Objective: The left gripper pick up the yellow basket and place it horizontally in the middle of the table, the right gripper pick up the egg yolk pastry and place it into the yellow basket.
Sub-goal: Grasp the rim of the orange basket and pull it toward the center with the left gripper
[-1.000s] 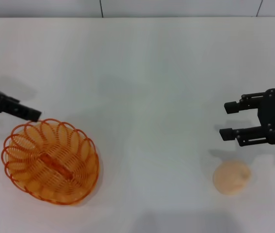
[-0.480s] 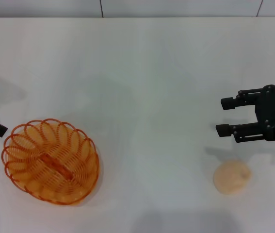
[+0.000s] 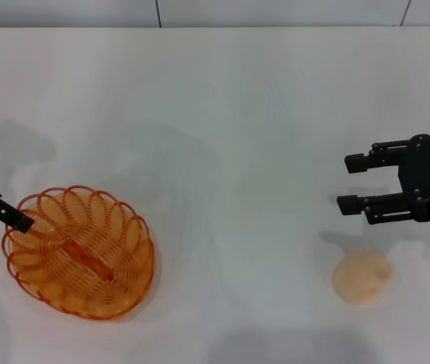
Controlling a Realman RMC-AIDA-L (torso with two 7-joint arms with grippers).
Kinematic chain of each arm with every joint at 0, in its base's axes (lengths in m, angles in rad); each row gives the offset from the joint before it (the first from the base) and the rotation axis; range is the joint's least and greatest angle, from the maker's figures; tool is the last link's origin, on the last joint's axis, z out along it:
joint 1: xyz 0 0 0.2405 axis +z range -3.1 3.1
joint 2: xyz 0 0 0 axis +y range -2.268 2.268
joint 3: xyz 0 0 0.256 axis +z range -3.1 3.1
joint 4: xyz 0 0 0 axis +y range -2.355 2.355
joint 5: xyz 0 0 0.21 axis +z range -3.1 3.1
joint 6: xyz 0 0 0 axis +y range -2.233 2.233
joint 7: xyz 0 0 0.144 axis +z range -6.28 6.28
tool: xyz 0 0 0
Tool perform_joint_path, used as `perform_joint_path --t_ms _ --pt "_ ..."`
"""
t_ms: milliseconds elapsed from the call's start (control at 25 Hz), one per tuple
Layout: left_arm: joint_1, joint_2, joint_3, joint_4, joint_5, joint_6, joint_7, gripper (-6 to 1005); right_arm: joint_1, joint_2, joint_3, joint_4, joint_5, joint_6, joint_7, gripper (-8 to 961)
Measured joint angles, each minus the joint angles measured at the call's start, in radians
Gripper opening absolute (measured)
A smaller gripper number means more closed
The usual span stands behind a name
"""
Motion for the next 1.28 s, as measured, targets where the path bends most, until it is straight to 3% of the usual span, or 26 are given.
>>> perform_joint_path --t_ms 1080,1280 --pt "-0.035 -0.024 0.016 -0.094 0.008 -0.101 -0.015 718 0.000 0.000 0.000 0.010 -0.001 -0.002 0.000 694" --pt "-0.042 -0.028 0.017 -0.114 0.008 -0.104 -0.013 585 0.000 0.000 0.000 0.010 -0.001 -0.002 0.000 694"
